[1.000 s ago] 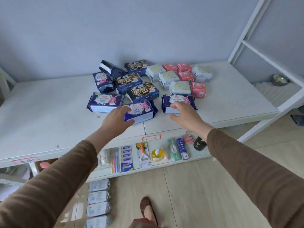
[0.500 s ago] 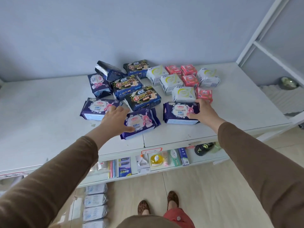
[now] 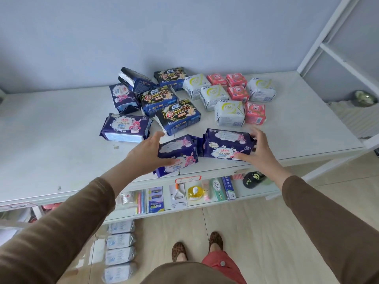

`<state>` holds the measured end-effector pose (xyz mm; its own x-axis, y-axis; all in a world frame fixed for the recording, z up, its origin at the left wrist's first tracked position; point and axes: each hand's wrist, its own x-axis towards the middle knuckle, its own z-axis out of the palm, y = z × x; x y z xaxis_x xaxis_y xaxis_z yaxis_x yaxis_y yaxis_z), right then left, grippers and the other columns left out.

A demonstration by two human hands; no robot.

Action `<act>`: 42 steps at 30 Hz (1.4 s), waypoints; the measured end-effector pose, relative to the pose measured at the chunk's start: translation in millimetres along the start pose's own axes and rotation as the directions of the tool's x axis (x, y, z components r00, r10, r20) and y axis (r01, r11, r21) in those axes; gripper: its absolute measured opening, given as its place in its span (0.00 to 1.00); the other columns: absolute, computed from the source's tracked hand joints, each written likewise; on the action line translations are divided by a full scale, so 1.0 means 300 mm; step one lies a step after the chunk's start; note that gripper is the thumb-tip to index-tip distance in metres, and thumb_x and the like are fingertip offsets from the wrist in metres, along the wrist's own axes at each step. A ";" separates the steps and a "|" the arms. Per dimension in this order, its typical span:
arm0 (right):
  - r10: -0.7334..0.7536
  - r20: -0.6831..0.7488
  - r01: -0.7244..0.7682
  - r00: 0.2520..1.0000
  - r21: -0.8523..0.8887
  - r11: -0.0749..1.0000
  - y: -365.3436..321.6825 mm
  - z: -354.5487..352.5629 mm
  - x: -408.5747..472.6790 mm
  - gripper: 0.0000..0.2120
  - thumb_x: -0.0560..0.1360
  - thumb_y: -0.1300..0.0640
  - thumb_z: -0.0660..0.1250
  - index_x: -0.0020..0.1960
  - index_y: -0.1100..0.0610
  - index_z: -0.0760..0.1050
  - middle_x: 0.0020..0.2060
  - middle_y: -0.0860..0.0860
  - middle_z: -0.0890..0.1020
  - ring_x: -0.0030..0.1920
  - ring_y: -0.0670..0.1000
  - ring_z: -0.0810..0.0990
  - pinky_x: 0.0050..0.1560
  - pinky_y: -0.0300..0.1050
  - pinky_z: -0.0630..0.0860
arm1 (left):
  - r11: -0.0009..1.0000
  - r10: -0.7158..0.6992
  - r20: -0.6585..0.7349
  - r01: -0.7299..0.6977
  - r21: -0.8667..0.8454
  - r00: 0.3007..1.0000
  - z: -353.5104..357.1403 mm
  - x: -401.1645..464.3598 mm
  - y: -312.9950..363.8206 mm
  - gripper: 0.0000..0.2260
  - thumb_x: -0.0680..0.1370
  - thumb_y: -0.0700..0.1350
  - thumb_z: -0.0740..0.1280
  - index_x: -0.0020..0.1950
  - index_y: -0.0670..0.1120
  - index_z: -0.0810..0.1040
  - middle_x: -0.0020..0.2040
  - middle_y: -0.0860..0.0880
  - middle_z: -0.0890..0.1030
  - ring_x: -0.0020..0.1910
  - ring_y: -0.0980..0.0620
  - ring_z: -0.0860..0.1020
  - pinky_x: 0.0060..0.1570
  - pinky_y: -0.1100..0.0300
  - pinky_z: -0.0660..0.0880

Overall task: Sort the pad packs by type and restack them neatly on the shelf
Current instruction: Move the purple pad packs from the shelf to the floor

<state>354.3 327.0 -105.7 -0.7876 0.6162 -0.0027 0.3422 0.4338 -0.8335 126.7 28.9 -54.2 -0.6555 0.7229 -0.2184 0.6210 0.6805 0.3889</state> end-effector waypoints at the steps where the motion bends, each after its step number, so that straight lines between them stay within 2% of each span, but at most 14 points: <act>1: 0.005 0.008 -0.005 1.000 -0.002 1.000 0.005 0.007 -0.013 0.40 0.66 0.57 0.82 0.70 0.51 0.63 0.63 0.49 0.66 0.65 0.48 0.71 0.67 0.42 0.73 | 1.000 0.004 0.020 -0.004 -0.012 1.000 -0.002 -0.006 0.001 0.37 0.68 0.65 0.73 0.70 0.53 0.63 0.58 0.54 0.74 0.52 0.50 0.76 0.51 0.50 0.79; 3: 0.036 0.030 -0.037 0.999 0.028 0.999 -0.001 0.020 -0.037 0.36 0.66 0.57 0.82 0.67 0.53 0.66 0.61 0.50 0.69 0.62 0.48 0.74 0.67 0.49 0.73 | 0.999 0.031 0.024 -0.031 0.017 0.999 0.003 -0.022 0.009 0.30 0.68 0.63 0.74 0.64 0.50 0.71 0.55 0.52 0.76 0.49 0.50 0.76 0.48 0.52 0.78; 5: 0.069 0.067 -0.075 0.995 0.101 0.992 -0.026 0.030 -0.052 0.35 0.66 0.59 0.81 0.65 0.53 0.65 0.59 0.48 0.74 0.58 0.43 0.76 0.65 0.48 0.75 | 0.999 0.039 0.002 -0.039 0.023 0.999 0.011 -0.046 0.022 0.27 0.68 0.60 0.75 0.60 0.49 0.72 0.53 0.50 0.76 0.47 0.50 0.75 0.47 0.52 0.77; 9: 0.068 0.087 -0.079 0.994 0.138 0.987 -0.075 0.052 -0.093 0.36 0.66 0.61 0.81 0.68 0.54 0.65 0.56 0.44 0.76 0.53 0.41 0.78 0.54 0.43 0.79 | 0.999 0.011 -0.094 -0.015 -0.041 0.996 0.036 -0.124 0.028 0.25 0.68 0.57 0.77 0.58 0.50 0.73 0.51 0.50 0.77 0.46 0.50 0.75 0.43 0.56 0.73; 12: 0.060 0.079 -0.074 0.995 0.198 0.977 -0.077 0.071 -0.182 0.31 0.66 0.62 0.81 0.63 0.54 0.70 0.55 0.46 0.80 0.44 0.33 0.80 0.41 0.29 0.76 | 0.996 -0.031 -0.148 0.017 -0.093 0.989 0.066 -0.233 0.005 0.24 0.68 0.55 0.77 0.59 0.50 0.74 0.49 0.51 0.77 0.45 0.51 0.75 0.41 0.58 0.70; 17: 0.089 0.116 -0.116 0.989 0.253 0.961 -0.025 0.086 -0.438 0.28 0.63 0.57 0.84 0.57 0.46 0.73 0.51 0.40 0.83 0.47 0.36 0.82 0.46 0.32 0.77 | 0.989 -0.095 -0.214 0.069 -0.129 0.972 0.151 -0.496 -0.038 0.23 0.69 0.53 0.76 0.61 0.50 0.75 0.47 0.52 0.79 0.52 0.49 0.71 0.47 0.50 0.74; 19: 0.109 0.128 -0.137 0.986 0.244 0.960 0.007 0.098 -0.545 0.28 0.62 0.55 0.84 0.55 0.43 0.73 0.52 0.42 0.83 0.50 0.39 0.82 0.49 0.34 0.77 | 0.988 -0.101 -0.220 0.073 -0.133 0.970 0.199 -0.596 -0.051 0.23 0.69 0.52 0.76 0.62 0.50 0.76 0.46 0.53 0.79 0.53 0.48 0.68 0.49 0.50 0.73; 21: 0.133 0.174 -0.171 0.976 0.225 0.959 0.040 0.125 -0.653 0.29 0.62 0.55 0.84 0.55 0.40 0.73 0.54 0.42 0.83 0.52 0.42 0.82 0.52 0.36 0.78 | 0.986 -0.103 -0.204 0.073 -0.150 0.974 0.254 -0.682 -0.069 0.23 0.68 0.51 0.77 0.61 0.50 0.77 0.47 0.52 0.81 0.51 0.49 0.69 0.47 0.53 0.69; 23: 0.165 0.219 -0.210 0.962 0.201 0.957 0.068 0.166 -0.753 0.30 0.62 0.55 0.84 0.55 0.35 0.73 0.51 0.35 0.83 0.50 0.36 0.82 0.47 0.29 0.76 | 0.984 -0.123 -0.176 0.098 -0.148 0.977 0.308 -0.749 -0.103 0.24 0.68 0.51 0.77 0.61 0.50 0.78 0.47 0.51 0.81 0.49 0.49 0.72 0.46 0.55 0.69; 26: 0.218 0.263 -0.265 0.940 0.160 0.951 0.109 0.249 -0.869 0.30 0.63 0.56 0.83 0.58 0.42 0.72 0.51 0.39 0.83 0.47 0.34 0.81 0.44 0.27 0.75 | 0.980 -0.167 -0.103 0.153 -0.127 0.981 0.388 -0.818 -0.184 0.25 0.67 0.53 0.77 0.62 0.51 0.77 0.49 0.51 0.81 0.48 0.46 0.76 0.49 0.52 0.74; 30: 0.274 0.309 -0.320 0.911 0.109 0.941 0.148 0.401 -0.987 0.33 0.64 0.55 0.83 0.62 0.47 0.70 0.55 0.40 0.80 0.51 0.35 0.80 0.48 0.31 0.75 | 0.979 -0.170 -0.021 0.167 -0.117 0.985 0.497 -0.865 -0.344 0.23 0.67 0.55 0.77 0.59 0.52 0.77 0.46 0.52 0.80 0.44 0.49 0.77 0.44 0.55 0.72; 35: 0.339 0.355 -0.363 0.871 0.002 0.932 0.199 0.671 -1.117 0.29 0.63 0.52 0.83 0.57 0.47 0.71 0.53 0.42 0.82 0.52 0.44 0.81 0.52 0.45 0.78 | 0.970 -0.181 0.099 0.194 -0.147 0.979 0.658 -0.893 -0.594 0.24 0.66 0.58 0.76 0.60 0.57 0.76 0.48 0.56 0.78 0.45 0.51 0.77 0.46 0.54 0.76; 40: 0.356 0.327 -0.344 0.876 -0.094 0.934 0.292 1.031 -1.191 0.28 0.62 0.53 0.83 0.56 0.46 0.72 0.53 0.46 0.73 0.55 0.49 0.76 0.52 0.40 0.71 | 0.971 -0.175 0.197 0.202 -0.130 0.965 0.885 -0.850 -0.872 0.23 0.66 0.58 0.75 0.60 0.58 0.75 0.48 0.56 0.78 0.43 0.53 0.77 0.39 0.59 0.70; 42: 0.360 0.308 -0.347 0.881 -0.099 0.933 0.362 1.180 -1.206 0.28 0.62 0.54 0.83 0.57 0.46 0.72 0.52 0.46 0.70 0.55 0.46 0.74 0.53 0.34 0.69 | 0.971 -0.177 0.212 0.206 -0.124 0.961 0.991 -0.815 -0.972 0.23 0.65 0.59 0.74 0.58 0.59 0.74 0.46 0.57 0.77 0.42 0.53 0.77 0.37 0.60 0.70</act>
<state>494.9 -81.6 -391.0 -0.7282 0.4962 -0.4727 0.6429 0.2557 -0.7220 233.6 -310.9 -380.2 -0.6489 0.5993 -0.4688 0.4142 0.7950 0.4431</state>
